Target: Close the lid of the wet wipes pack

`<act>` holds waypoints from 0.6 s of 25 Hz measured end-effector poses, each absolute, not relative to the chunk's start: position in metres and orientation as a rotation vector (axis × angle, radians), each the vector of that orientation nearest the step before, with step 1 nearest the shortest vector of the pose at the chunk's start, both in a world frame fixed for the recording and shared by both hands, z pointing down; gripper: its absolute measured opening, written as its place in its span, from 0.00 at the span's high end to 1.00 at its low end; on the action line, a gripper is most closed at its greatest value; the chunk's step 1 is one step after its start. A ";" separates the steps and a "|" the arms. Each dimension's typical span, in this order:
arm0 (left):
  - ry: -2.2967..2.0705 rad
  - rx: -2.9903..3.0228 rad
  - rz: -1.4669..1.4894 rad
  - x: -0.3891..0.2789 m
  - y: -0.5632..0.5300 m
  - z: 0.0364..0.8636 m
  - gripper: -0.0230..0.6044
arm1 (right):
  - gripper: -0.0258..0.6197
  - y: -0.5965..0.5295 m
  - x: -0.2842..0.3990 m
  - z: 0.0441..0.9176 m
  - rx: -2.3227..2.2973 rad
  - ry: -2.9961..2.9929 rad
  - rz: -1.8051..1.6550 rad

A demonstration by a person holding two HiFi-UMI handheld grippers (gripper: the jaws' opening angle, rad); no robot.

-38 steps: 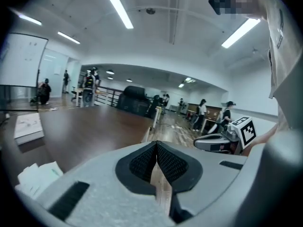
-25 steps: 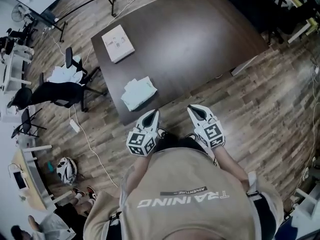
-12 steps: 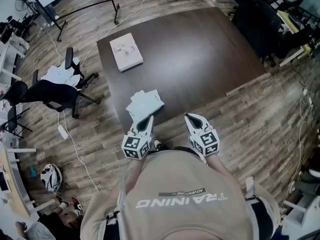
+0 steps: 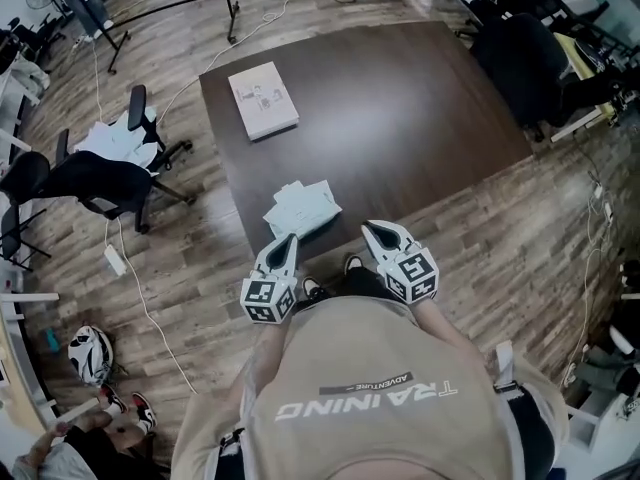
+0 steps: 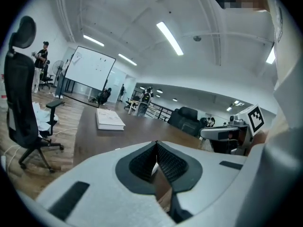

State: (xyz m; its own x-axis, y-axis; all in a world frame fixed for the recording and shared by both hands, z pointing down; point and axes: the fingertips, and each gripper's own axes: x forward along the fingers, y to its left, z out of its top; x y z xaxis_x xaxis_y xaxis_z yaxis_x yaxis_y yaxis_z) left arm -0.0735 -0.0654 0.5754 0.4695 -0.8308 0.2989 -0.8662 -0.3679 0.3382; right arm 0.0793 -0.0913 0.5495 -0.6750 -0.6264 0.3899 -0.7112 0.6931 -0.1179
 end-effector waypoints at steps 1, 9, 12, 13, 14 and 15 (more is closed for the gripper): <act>-1.413 2.273 0.092 -0.073 -0.065 0.576 0.95 | 0.94 -0.092 0.080 0.550 1.035 -2.567 0.369; -1.514 2.149 0.028 -0.090 -0.060 0.602 0.95 | 0.94 -0.103 0.069 0.573 0.862 -2.476 0.359; -1.553 2.083 0.039 -0.096 -0.056 0.610 0.95 | 0.94 -0.117 0.061 0.581 0.805 -2.501 0.432; -1.563 2.073 0.054 -0.098 -0.058 0.611 0.95 | 0.94 -0.124 0.057 0.583 0.794 -2.511 0.454; -1.574 2.063 0.070 -0.100 -0.061 0.611 0.95 | 0.94 -0.132 0.053 0.586 0.779 -2.519 0.471; -1.585 2.053 0.084 -0.100 -0.065 0.611 0.95 | 0.94 -0.139 0.050 0.589 0.758 -2.525 0.482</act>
State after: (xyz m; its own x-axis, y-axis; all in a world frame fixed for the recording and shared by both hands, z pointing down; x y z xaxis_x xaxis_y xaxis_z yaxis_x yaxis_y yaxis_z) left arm -0.1005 -0.0648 0.6108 0.3065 -0.8792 0.3649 -0.9127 -0.1627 0.3748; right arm 0.0496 -0.1394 0.5885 -0.7438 -0.4248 0.5159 -0.5850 0.7872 -0.1951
